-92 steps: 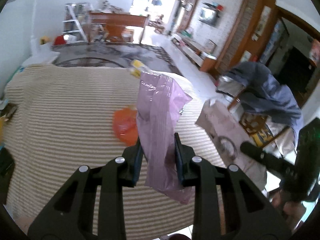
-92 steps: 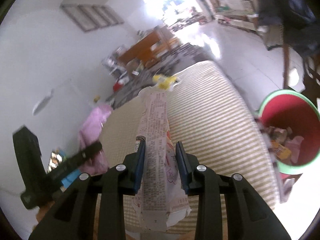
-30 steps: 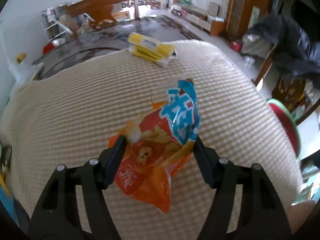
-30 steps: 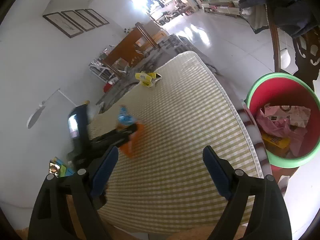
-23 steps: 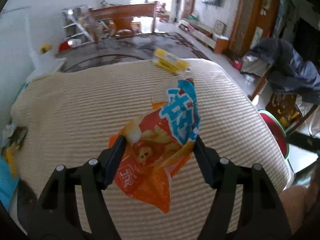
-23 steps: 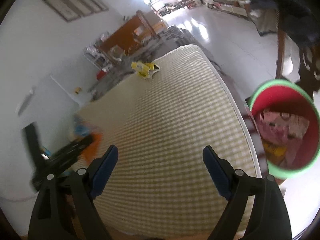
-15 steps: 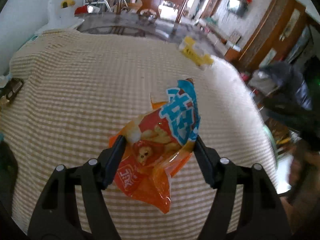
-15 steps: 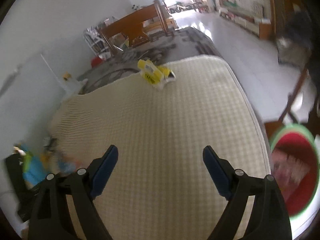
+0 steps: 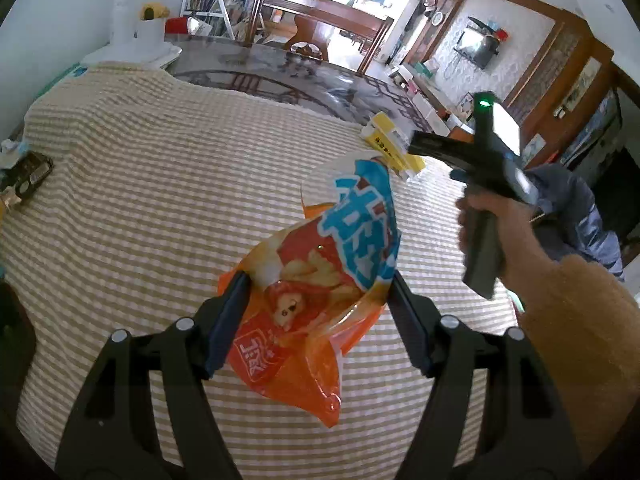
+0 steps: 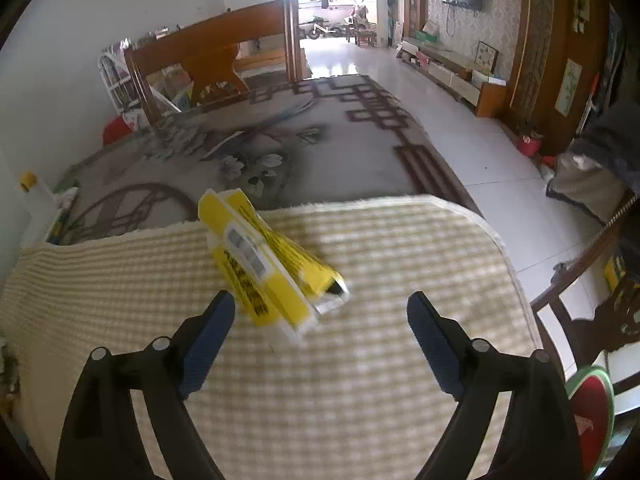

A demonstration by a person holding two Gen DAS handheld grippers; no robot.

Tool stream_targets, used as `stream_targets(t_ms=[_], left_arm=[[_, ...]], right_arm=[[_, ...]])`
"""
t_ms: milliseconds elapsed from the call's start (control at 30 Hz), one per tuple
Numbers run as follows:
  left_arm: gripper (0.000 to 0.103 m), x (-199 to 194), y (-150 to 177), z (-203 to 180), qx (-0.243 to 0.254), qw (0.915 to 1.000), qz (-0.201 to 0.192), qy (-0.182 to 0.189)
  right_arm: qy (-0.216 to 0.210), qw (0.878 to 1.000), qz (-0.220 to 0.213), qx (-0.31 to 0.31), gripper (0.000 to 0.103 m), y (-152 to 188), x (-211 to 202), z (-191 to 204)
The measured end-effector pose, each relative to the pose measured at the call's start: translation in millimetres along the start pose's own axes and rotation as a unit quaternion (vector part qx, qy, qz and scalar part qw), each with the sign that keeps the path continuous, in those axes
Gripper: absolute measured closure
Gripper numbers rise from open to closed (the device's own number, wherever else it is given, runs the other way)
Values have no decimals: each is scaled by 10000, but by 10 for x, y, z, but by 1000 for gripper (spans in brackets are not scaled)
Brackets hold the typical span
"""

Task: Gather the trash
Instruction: 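Grasp the yellow packet with the right tool while the left tool holds the snack bag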

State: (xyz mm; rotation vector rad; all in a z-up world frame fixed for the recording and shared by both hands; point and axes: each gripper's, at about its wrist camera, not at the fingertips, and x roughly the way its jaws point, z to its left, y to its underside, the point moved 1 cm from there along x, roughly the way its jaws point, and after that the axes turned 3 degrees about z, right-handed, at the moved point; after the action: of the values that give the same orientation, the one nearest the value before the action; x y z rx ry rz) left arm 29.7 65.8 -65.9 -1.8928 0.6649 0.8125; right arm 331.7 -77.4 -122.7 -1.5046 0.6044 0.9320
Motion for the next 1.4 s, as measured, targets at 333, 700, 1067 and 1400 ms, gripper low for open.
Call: stream_targets(t_ms=[333,700,1067,1400], left_arm=[[36,39,-19,25,-89,9999,79,77],[36,49,-53,109,-282,9996,62,74],[36,36,-50,166,-420,9991,60,82],[36,51,-63,176,-412,9991,86,54]], right_arm=[[780,9836,387,-1579,40,43,369,426],[-273,9876,813,-1312,47,695,-399,169],[-807,9820,1220,-1196,42,1661,-1041,197],[-860,9844,1004,-1159,18,1612,-1084,382]])
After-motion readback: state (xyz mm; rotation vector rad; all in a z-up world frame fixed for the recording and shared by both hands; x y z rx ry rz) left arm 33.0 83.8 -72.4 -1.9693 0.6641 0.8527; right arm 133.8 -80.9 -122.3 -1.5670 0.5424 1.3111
